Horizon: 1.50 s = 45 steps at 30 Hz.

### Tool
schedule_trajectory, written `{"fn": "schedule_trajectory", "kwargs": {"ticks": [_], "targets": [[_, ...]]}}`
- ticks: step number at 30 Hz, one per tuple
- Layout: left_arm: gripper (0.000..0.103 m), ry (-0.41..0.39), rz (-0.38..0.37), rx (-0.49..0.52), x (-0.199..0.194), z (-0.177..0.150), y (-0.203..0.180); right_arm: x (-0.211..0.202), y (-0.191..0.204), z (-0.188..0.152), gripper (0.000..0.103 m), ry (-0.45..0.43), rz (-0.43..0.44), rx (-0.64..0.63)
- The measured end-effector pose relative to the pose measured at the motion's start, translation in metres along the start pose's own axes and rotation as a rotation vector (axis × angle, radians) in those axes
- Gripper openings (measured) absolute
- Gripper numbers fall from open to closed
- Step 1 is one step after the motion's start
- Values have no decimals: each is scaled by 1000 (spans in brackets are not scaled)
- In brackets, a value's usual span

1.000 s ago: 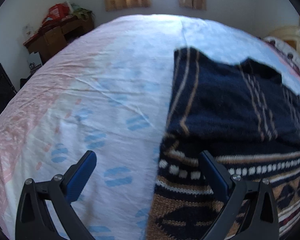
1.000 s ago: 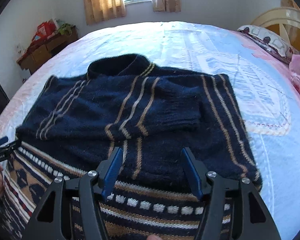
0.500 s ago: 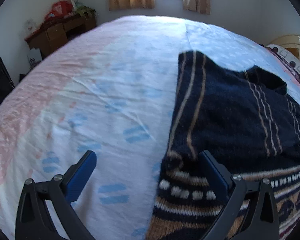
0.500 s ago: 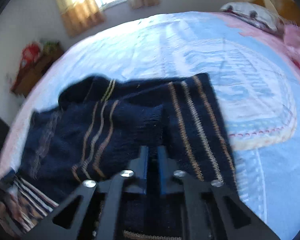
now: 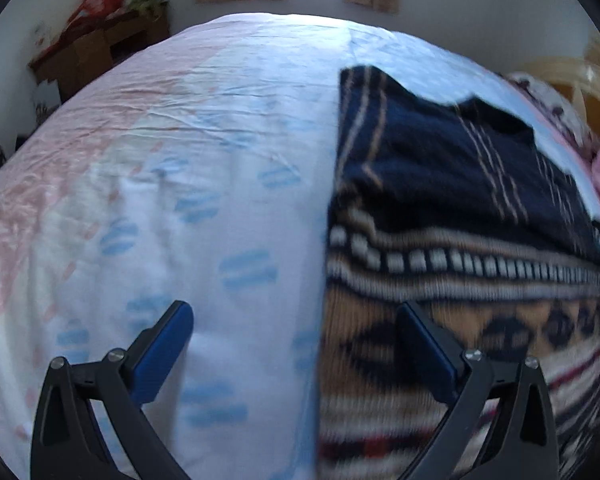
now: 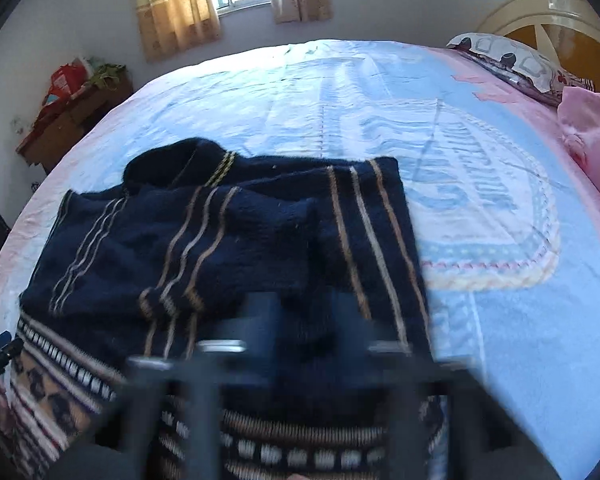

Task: Fold small clothes
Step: 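Release the right tool and lift both tools away from the sweater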

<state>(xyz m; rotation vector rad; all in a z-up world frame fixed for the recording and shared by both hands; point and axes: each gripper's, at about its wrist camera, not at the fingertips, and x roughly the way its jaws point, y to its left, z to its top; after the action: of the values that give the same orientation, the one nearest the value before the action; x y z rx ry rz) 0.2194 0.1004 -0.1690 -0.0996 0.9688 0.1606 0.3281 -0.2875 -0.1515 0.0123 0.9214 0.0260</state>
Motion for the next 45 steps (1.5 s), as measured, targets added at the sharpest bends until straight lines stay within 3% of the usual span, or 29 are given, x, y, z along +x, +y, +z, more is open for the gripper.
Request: {"fn": "schedule_trajectory", "kwargs": {"ticks": [5, 8, 16, 32, 35, 40, 45], "targets": [[103, 10, -4, 28, -17, -23, 3, -20, 9, -26, 73, 17, 8, -38], [103, 15, -9, 24, -24, -33, 1, -30, 10, -42, 66, 38, -12, -39], [103, 29, -37, 53, -41, -57, -11, -53, 3, -88, 66, 65, -33, -36], [102, 53, -111, 58, -86, -115, -25, -127, 11, -179, 62, 55, -56, -39], [98, 54, -141, 75, -97, -128, -31, -143, 5, -201, 61, 68, -43, -1], [82, 36, -136, 125, -106, -141, -45, -166, 5, -242, 50, 72, -60, 15], [79, 39, -150, 134, -111, -147, -52, -180, 15, -264, 49, 83, -33, -14]]}}
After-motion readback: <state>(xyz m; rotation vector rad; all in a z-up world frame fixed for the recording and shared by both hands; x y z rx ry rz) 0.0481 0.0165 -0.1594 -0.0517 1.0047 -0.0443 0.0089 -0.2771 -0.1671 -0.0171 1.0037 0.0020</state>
